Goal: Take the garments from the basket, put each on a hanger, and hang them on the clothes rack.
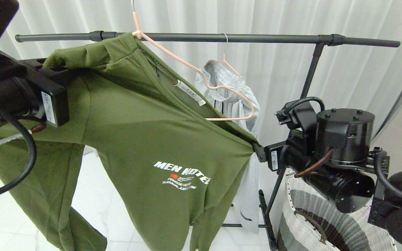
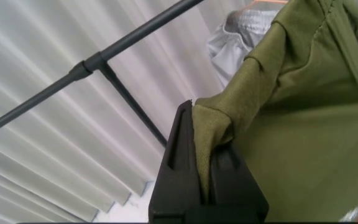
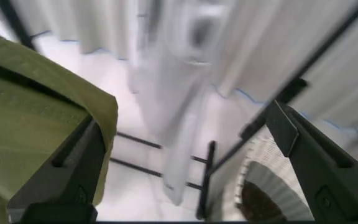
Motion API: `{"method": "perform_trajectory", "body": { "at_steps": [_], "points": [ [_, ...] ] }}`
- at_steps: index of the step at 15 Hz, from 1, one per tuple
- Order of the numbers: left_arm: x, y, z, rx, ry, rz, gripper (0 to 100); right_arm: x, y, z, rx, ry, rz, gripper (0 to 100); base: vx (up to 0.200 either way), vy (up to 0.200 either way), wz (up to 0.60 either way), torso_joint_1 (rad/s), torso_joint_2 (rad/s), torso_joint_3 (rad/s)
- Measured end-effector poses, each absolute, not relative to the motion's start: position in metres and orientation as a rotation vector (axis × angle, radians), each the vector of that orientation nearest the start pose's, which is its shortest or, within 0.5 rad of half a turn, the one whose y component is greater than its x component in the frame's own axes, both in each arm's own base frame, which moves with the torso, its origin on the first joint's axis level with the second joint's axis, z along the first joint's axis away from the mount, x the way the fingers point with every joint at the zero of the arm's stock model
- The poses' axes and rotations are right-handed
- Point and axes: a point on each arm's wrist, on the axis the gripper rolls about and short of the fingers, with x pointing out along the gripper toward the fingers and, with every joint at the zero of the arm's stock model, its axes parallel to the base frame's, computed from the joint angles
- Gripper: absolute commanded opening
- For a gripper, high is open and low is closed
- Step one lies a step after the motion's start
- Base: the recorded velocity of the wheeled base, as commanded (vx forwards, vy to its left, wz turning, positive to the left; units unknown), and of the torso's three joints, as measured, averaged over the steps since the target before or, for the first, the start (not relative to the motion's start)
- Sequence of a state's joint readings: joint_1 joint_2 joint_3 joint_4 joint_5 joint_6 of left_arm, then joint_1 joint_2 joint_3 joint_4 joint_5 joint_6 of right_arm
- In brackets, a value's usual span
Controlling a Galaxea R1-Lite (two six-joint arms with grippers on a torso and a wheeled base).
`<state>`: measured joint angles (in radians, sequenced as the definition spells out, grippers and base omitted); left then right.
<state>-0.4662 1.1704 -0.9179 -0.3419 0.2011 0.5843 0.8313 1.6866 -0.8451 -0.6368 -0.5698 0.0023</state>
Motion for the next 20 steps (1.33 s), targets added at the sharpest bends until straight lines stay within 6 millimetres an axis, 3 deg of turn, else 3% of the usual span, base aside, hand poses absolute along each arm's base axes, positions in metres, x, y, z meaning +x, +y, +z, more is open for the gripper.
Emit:
{"method": "perform_trajectory", "body": {
  "at_steps": [5, 11, 14, 18, 20],
  "points": [
    [0.152, -0.072, 0.296, 0.599, -0.120, -0.263, 0, 0.219, 0.191, 0.214, -0.104, 0.137, 0.194, 100, 0.000, 0.000, 0.00, 0.000, 0.00, 0.000],
    [0.155, -0.072, 0.277, 0.642, -0.133, -0.261, 0, 0.204, 0.174, 0.233, -0.095, 0.130, 0.194, 100, 0.000, 0.000, 0.00, 0.000, 0.00, 0.000],
    [0.159, -0.073, 0.271, 0.633, -0.130, -0.255, 0, 0.183, 0.174, 0.242, -0.097, 0.132, 0.270, 100, 0.000, 0.000, 0.00, 0.000, 0.00, 0.000],
    [0.159, -0.074, 0.271, 0.570, -0.135, -0.257, 0, 0.141, 0.179, 0.258, -0.081, 0.123, 0.558, 100, 0.000, 0.000, 0.00, 0.000, 0.00, 0.000],
    [0.158, -0.075, 0.274, 0.554, -0.160, -0.262, 0, 0.129, 0.180, 0.265, -0.064, 0.103, 0.647, 100, 0.000, 0.000, 0.00, 0.000, 0.00, 0.000]
  ]
}}
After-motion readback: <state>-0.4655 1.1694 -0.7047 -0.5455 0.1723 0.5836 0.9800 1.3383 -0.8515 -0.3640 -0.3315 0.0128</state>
